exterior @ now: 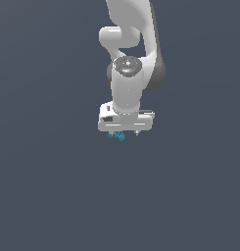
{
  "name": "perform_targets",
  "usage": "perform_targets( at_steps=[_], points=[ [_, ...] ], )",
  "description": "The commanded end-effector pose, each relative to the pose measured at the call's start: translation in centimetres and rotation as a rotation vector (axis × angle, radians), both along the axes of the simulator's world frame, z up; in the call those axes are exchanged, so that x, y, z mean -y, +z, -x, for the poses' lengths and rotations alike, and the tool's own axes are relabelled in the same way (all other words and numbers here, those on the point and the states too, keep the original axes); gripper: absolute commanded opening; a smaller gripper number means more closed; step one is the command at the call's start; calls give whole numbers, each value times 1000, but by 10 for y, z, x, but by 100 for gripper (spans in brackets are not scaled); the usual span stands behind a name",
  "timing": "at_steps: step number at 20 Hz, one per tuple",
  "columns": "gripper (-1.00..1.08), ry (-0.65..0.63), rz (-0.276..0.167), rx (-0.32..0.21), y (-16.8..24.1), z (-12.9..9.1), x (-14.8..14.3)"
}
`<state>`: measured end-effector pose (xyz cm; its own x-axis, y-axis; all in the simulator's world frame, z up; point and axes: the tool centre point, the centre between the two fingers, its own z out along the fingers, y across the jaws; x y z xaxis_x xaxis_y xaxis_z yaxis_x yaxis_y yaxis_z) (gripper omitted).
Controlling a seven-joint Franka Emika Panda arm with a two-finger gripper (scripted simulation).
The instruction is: Pick up the object and move it to a goal position.
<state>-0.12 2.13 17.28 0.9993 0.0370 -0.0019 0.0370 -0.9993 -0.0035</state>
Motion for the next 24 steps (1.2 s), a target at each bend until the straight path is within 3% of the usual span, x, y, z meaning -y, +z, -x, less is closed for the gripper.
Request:
perform_targets(
  at_steps=[1, 12, 24],
  points=[
    [100, 0, 0, 0, 0, 0, 0],
    [100, -82, -19, 2, 5, 0, 22],
    [100, 4, -14, 2, -3, 5, 24]
  ],
)
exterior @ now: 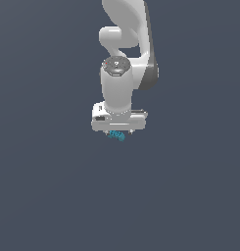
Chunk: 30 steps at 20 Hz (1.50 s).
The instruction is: Pick up the object and move it to a goal position.
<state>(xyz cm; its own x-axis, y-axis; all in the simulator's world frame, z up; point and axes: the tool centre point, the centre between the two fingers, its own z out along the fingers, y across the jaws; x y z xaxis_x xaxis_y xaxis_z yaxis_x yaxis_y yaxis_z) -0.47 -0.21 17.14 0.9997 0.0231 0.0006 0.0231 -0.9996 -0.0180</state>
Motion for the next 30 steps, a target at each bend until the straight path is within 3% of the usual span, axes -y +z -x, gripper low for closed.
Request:
perform_targets(
  at_steps=[1, 9, 30],
  points=[
    [100, 33, 2, 0, -3, 2, 1],
    [100, 199, 10, 1, -19, 13, 6],
    [100, 778, 21, 3, -69, 54, 16]
  ],
)
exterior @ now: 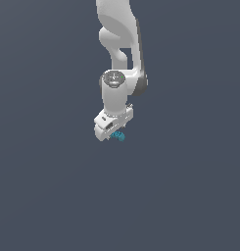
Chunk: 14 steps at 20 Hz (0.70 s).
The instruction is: Pick up the object and move it to a goal position.
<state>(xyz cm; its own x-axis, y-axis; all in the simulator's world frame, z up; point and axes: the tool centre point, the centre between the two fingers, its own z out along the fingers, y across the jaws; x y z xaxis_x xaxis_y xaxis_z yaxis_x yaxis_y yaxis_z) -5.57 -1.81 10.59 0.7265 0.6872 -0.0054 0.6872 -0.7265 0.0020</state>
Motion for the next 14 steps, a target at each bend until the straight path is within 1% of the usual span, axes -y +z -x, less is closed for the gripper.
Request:
perform_targets(
  at_steps=[1, 8, 14],
  points=[
    [100, 72, 0, 0, -5, 5, 1],
    [100, 263, -1, 0, -20, 21, 1],
    [100, 384, -4, 1, -28, 30, 1]
  ],
)
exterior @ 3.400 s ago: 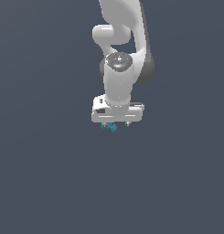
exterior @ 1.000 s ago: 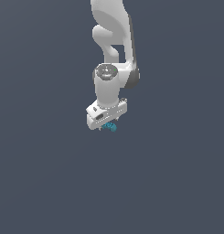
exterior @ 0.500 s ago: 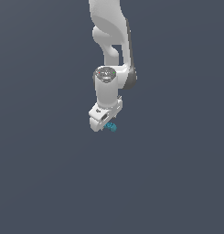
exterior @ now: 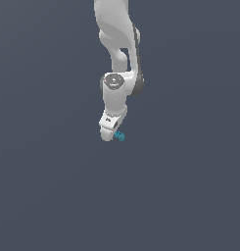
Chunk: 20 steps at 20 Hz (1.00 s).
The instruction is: Pick up the object and move it to a goal position.
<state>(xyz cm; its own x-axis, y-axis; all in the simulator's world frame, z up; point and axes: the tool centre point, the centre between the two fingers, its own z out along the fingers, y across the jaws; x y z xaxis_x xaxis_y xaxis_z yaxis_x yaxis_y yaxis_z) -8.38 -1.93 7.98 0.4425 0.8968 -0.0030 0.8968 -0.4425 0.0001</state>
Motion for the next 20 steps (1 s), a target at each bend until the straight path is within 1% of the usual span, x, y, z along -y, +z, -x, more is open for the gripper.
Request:
perform_targets(
  at_steps=[1, 8, 15, 20],
  points=[
    [100, 45, -1, 1, -3, 4, 0],
    [100, 110, -3, 1, -7, 9, -1],
    [100, 112, -3, 1, -10, 9, 0],
    [100, 114, -3, 1, -26, 10, -1]
  ],
)
